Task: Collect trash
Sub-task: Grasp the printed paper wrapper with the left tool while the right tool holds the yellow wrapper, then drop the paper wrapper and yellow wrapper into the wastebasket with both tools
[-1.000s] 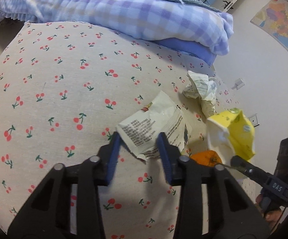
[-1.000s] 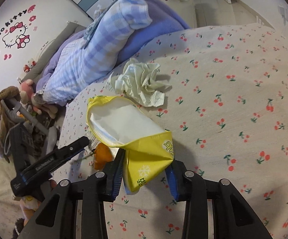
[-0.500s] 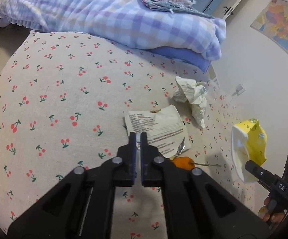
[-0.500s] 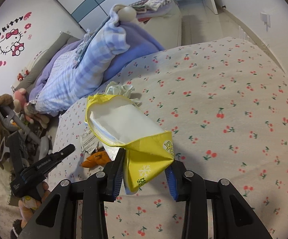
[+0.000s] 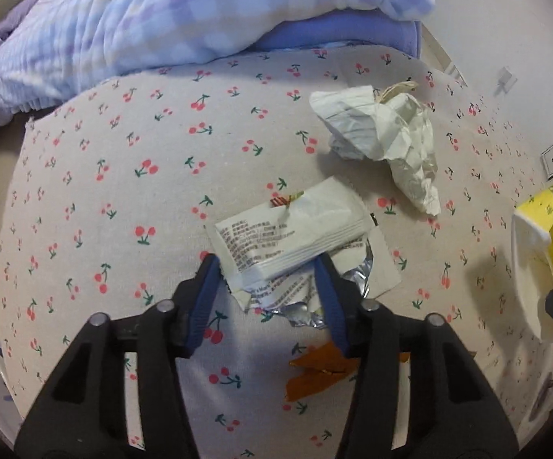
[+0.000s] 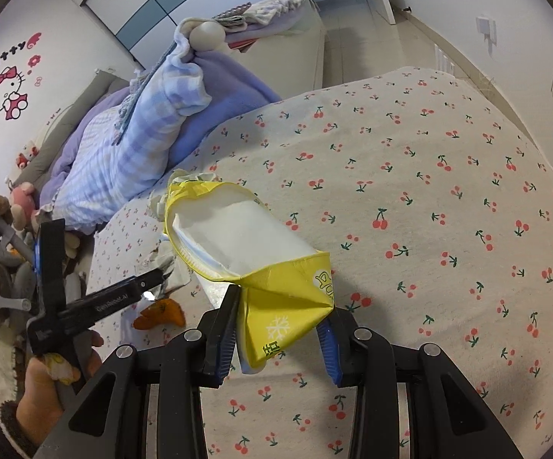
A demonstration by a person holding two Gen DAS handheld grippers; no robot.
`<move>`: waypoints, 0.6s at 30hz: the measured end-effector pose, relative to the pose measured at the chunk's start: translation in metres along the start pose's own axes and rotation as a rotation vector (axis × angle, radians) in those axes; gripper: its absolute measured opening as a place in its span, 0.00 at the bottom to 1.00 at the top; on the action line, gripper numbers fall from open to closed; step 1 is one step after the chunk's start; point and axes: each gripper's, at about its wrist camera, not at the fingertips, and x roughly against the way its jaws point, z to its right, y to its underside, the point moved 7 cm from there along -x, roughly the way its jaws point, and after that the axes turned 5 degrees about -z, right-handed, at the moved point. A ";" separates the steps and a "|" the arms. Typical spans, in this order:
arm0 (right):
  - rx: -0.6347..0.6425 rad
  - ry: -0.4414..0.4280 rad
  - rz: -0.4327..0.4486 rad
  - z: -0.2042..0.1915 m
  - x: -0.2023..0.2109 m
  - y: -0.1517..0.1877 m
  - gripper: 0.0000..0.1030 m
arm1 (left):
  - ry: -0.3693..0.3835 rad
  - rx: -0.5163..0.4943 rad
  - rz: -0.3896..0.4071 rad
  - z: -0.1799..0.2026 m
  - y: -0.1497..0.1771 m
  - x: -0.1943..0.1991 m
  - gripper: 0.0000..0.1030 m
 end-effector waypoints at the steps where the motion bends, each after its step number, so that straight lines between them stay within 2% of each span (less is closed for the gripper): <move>1: -0.003 0.003 -0.002 0.001 -0.001 0.000 0.37 | -0.002 0.004 0.006 0.001 0.000 0.001 0.37; 2: -0.007 0.004 -0.006 0.003 -0.002 0.000 0.37 | -0.017 -0.003 0.016 0.002 0.000 0.001 0.28; 5: -0.016 0.005 -0.014 0.004 -0.004 0.001 0.37 | -0.013 -0.009 0.027 0.007 0.002 0.005 0.13; 9: -0.008 0.001 -0.009 -0.001 0.001 0.003 0.37 | 0.059 0.057 0.046 0.002 0.006 0.021 0.10; 18: 0.016 -0.011 0.007 -0.018 0.019 0.007 0.37 | 0.102 0.108 0.141 -0.030 0.029 0.085 0.10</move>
